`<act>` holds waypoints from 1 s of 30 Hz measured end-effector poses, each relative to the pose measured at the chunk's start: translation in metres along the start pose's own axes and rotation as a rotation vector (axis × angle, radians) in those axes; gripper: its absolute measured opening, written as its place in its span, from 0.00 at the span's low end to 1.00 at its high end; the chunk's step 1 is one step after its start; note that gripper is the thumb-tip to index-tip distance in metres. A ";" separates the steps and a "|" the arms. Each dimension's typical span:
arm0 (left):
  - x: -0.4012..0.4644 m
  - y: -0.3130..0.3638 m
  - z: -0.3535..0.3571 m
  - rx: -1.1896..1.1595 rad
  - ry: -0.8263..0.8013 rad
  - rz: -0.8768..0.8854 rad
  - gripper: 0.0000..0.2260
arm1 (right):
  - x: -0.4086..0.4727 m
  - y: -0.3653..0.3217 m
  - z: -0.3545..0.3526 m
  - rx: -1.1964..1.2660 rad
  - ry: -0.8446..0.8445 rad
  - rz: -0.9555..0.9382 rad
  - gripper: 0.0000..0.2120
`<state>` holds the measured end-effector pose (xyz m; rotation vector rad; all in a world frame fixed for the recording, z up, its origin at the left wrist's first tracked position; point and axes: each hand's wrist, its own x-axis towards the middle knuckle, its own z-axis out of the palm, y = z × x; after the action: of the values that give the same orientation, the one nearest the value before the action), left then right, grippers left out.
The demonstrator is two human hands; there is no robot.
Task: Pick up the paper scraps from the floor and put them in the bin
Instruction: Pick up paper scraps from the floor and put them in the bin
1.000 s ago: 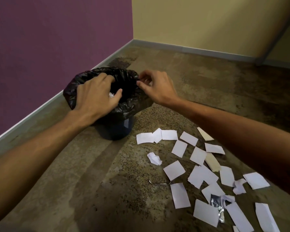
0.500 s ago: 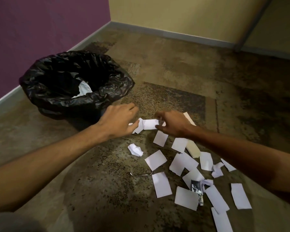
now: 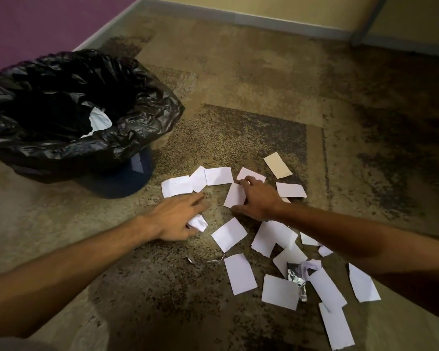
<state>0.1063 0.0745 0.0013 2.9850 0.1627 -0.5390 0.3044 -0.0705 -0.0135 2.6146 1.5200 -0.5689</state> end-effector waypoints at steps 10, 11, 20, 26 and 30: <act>0.011 -0.005 0.008 0.027 0.065 0.102 0.18 | 0.013 -0.003 0.004 0.067 -0.021 0.083 0.38; 0.010 -0.005 0.008 0.023 0.067 0.097 0.17 | 0.014 -0.003 0.003 0.088 -0.025 0.086 0.38; 0.002 -0.006 -0.024 -0.089 0.303 0.017 0.14 | 0.015 -0.004 -0.026 0.445 0.118 -0.021 0.11; -0.014 -0.001 -0.077 -0.151 0.546 -0.001 0.10 | -0.003 -0.014 -0.073 0.526 0.313 -0.100 0.06; -0.031 -0.004 -0.120 -0.191 0.707 0.003 0.15 | -0.015 -0.028 -0.116 0.561 0.454 -0.158 0.06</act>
<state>0.1182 0.0903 0.1235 2.8393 0.2426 0.5221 0.3065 -0.0408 0.1032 3.2373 1.9432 -0.4897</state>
